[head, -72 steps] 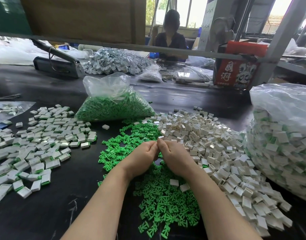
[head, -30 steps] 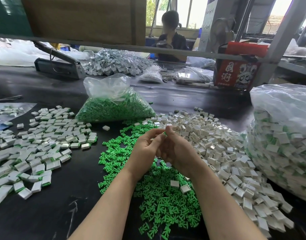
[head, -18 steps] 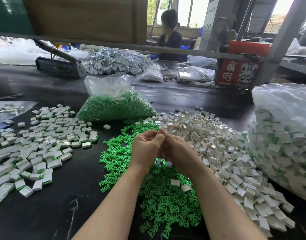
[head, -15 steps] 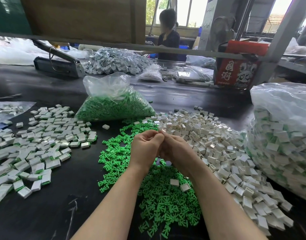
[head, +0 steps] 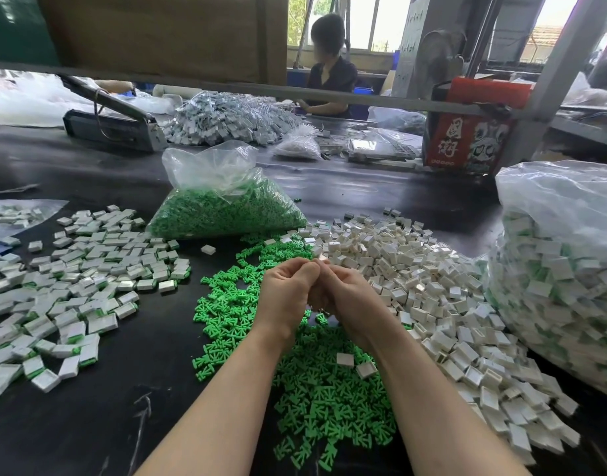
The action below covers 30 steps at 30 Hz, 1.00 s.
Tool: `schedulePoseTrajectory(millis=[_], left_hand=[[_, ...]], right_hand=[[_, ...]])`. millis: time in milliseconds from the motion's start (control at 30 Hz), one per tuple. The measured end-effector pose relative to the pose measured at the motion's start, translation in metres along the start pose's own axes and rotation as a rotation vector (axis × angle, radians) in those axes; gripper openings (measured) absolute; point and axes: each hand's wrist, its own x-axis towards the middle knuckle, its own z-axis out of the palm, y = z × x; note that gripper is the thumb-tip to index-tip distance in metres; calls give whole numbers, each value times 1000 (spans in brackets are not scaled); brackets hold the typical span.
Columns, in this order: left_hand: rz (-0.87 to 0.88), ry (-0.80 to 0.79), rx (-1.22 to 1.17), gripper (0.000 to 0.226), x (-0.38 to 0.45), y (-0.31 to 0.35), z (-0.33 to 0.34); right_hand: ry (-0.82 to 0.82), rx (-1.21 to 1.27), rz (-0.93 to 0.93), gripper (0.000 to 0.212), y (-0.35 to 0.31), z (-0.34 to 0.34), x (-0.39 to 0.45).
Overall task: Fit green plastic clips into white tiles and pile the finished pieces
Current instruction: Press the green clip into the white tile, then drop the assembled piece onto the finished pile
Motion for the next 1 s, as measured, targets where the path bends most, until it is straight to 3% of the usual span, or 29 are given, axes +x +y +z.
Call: schedulePoseTrajectory(millis=[200,333,400,533,667,833,1000], left_hand=[[5,-13,0,31,1,-1,-1],[-34,-45,-1,36,3,0,-6],[-79,-86,-24,23,3,4,-8],[-148,-129,-71,18,7,8,-18],[-206,51,-65,18,15,16,-37],[-285,391,-477,15,20,36,-76],[-250,562,-717,26,22,48,-105]], right_hand=[[22,-32,-22,43,1,0,0],[21,-57,9,63,0,1,2],[3,-31,42,72,-2,1,2],[47,-1,50,64,-7,-2,2],[176,-166,21,45,-13,-8,2],[289,-372,-6,34,-13,-19,1],[362,-663,-31,26,-11,-29,2]])
